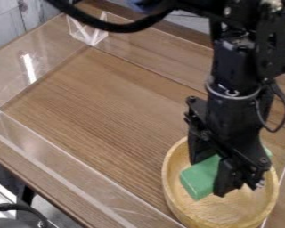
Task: Put the green block in the brown bowl
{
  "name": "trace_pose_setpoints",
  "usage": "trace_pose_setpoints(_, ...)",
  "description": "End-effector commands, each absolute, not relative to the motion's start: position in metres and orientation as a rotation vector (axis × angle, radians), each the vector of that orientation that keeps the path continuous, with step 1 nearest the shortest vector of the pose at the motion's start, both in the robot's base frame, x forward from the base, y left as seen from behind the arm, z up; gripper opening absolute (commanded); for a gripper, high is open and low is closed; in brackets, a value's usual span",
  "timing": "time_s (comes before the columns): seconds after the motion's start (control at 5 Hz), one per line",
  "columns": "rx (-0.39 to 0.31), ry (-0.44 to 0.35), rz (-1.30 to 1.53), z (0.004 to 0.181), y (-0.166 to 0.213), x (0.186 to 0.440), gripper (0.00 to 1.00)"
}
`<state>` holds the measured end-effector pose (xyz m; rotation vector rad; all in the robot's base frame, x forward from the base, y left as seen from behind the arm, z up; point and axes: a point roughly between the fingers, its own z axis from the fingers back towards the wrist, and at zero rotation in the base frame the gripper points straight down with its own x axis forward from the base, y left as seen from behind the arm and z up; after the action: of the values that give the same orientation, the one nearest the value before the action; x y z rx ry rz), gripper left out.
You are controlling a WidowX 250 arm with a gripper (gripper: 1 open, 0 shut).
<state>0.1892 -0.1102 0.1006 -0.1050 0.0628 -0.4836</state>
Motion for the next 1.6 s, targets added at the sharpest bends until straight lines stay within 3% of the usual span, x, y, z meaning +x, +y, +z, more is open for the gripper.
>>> trace_pose_setpoints(0.0, -0.118, 0.01, -0.472, 0.109, -0.109, 0.198, 0.0)
trace_pose_setpoints(1.4, -0.153, 0.0, -0.411, 0.085, -0.099, 0.212, 0.0)
